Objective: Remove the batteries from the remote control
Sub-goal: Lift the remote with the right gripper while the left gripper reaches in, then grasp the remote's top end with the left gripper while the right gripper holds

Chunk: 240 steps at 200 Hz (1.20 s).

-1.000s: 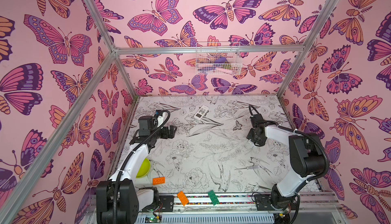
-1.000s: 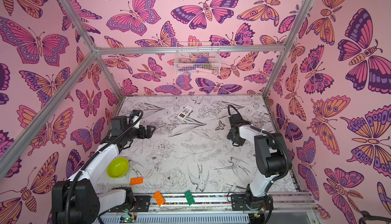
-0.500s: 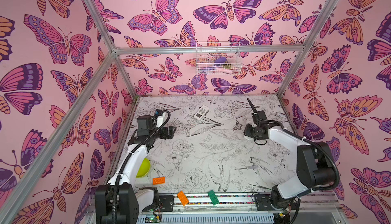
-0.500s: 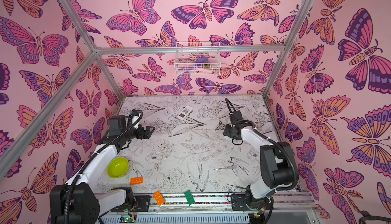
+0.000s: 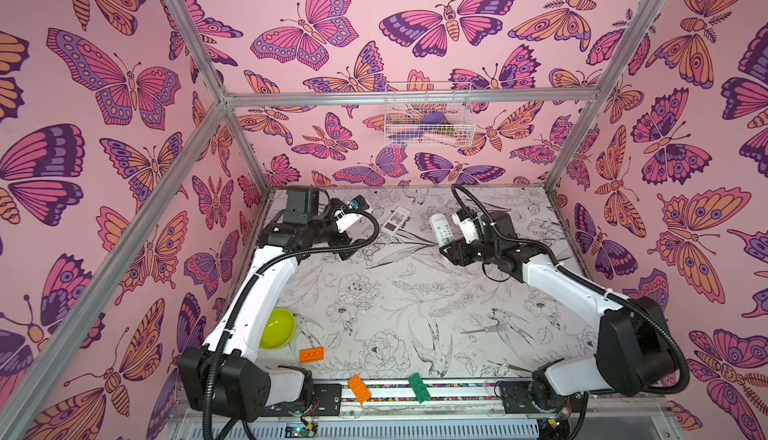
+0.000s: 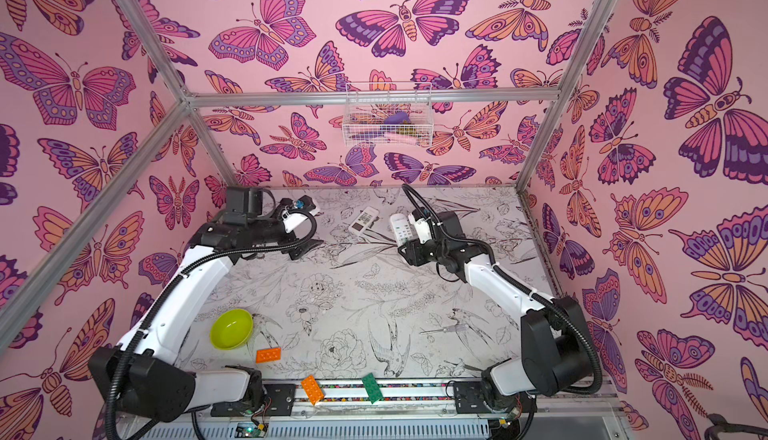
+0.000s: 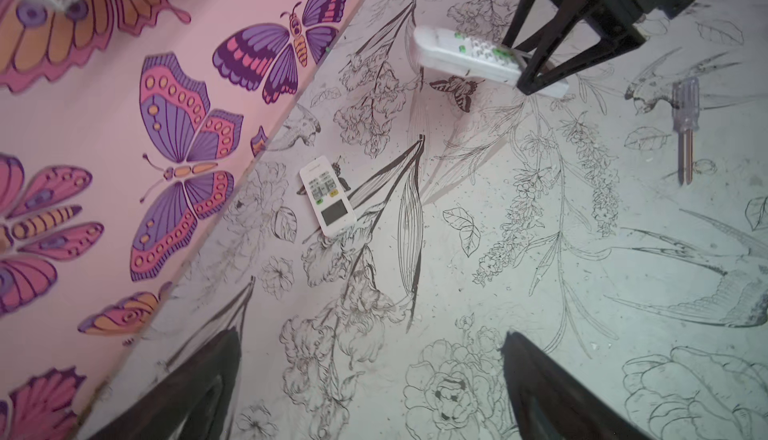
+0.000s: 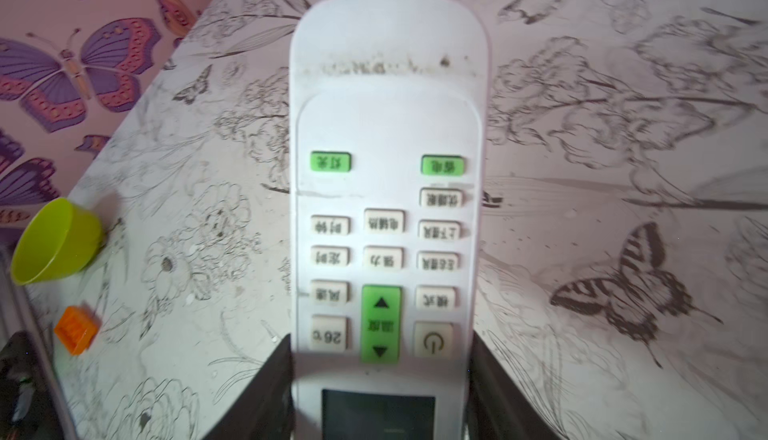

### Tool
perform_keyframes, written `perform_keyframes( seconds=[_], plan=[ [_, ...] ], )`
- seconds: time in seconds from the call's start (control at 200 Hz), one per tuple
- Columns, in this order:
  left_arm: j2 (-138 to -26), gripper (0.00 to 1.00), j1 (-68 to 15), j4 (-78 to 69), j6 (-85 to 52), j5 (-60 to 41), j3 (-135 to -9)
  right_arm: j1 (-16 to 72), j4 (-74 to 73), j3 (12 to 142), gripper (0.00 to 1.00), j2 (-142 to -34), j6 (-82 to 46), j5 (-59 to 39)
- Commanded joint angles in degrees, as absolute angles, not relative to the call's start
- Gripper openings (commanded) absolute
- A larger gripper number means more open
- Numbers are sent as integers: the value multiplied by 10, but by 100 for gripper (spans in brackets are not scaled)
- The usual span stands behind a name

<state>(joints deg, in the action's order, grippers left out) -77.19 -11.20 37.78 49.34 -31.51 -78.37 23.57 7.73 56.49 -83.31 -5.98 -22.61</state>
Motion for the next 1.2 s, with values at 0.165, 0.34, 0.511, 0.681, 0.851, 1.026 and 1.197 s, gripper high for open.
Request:
perform_keyframes(
  seconds=[0.165, 0.34, 0.511, 0.681, 0.851, 1.026, 1.197],
  plan=[
    [-791, 100, -146, 461, 784, -402, -863, 262, 69, 611, 37, -831, 54, -389],
    [-790, 100, -165, 465, 903, -411, -874, 267, 143, 649, 37, -825, 118, -459],
    [-788, 92, -178, 465, 974, -434, -870, 283, 199, 678, 37, -822, 163, -513],
    [-795, 87, -196, 468, 1014, -435, -858, 298, 255, 710, 37, -841, 194, -535],
    [-798, 82, -207, 469, 1055, -432, -833, 307, 296, 733, 37, -857, 224, -538],
    [-801, 72, -222, 469, 1085, -425, -807, 319, 317, 738, 37, -863, 246, -545],
    [-804, 59, -235, 469, 1082, -423, -808, 323, 323, 737, 37, -862, 250, -544]
  ],
)
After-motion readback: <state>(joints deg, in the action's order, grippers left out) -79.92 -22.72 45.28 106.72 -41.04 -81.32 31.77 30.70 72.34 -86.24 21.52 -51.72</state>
